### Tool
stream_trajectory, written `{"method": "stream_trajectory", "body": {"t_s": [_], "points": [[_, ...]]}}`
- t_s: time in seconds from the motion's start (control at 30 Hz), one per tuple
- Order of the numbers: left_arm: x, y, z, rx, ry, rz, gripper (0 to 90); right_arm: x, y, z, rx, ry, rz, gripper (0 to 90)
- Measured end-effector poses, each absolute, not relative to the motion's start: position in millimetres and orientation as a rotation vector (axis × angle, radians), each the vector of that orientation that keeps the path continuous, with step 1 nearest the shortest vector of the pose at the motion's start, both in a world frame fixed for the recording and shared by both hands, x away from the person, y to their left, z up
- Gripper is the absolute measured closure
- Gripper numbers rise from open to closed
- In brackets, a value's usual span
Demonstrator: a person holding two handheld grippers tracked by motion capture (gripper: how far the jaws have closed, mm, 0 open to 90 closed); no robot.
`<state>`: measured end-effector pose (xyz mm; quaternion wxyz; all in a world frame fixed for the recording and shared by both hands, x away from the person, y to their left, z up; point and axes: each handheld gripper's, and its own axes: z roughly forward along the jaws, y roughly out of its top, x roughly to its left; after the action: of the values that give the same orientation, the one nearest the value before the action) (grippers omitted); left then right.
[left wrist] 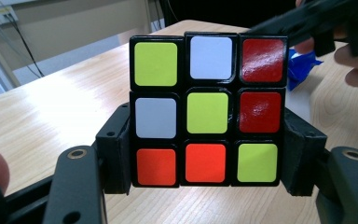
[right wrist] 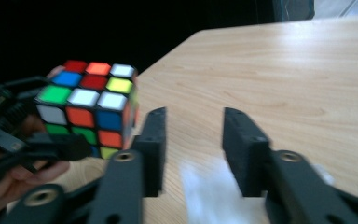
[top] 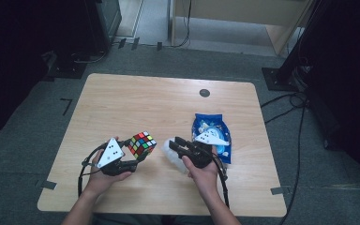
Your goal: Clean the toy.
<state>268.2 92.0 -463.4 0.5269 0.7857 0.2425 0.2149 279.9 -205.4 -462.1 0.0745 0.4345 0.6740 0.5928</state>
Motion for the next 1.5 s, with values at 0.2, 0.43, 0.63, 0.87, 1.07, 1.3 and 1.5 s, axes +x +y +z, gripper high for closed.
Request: {"method": "stream_trajectory", "body": {"t_s": [0.2, 0.43, 0.63, 0.87, 1.07, 1.3, 1.5], "points": [[266.6, 85.5, -465.6, 1.895, 0.570, 0.507, 34.0, 272.1, -195.0, -449.9, 1.252, 2.009, 1.820, 43.8], [260.1, 69.8, -467.7, 1.919, 0.534, 0.509, 34.0, 263.7, -165.6, -447.8, 1.322, 2.102, 1.836, 18.9], [255.3, 61.3, -468.4, 1.932, 0.499, 0.514, 34.0, 262.8, -158.5, -453.4, 1.413, 2.124, 1.827, 32.2], [254.0, 57.2, -468.8, 1.931, 0.498, 0.531, 33.9, 263.1, -162.7, -457.7, 1.573, 2.108, 1.857, 34.6], [255.0, 53.8, -470.8, 1.941, 0.510, 0.527, 32.4, 262.2, -170.3, -459.5, 1.689, 2.001, 1.943, 34.6], [259.5, 62.1, -466.2, 1.924, 0.513, 0.472, 34.1, 265.5, -171.6, -459.9, 1.598, 2.000, 2.007, 33.0], [271.6, 82.4, -462.8, 1.892, 0.610, 0.441, 34.1, 268.9, -189.6, -453.2, 1.381, 1.934, 2.006, 35.8]]}}
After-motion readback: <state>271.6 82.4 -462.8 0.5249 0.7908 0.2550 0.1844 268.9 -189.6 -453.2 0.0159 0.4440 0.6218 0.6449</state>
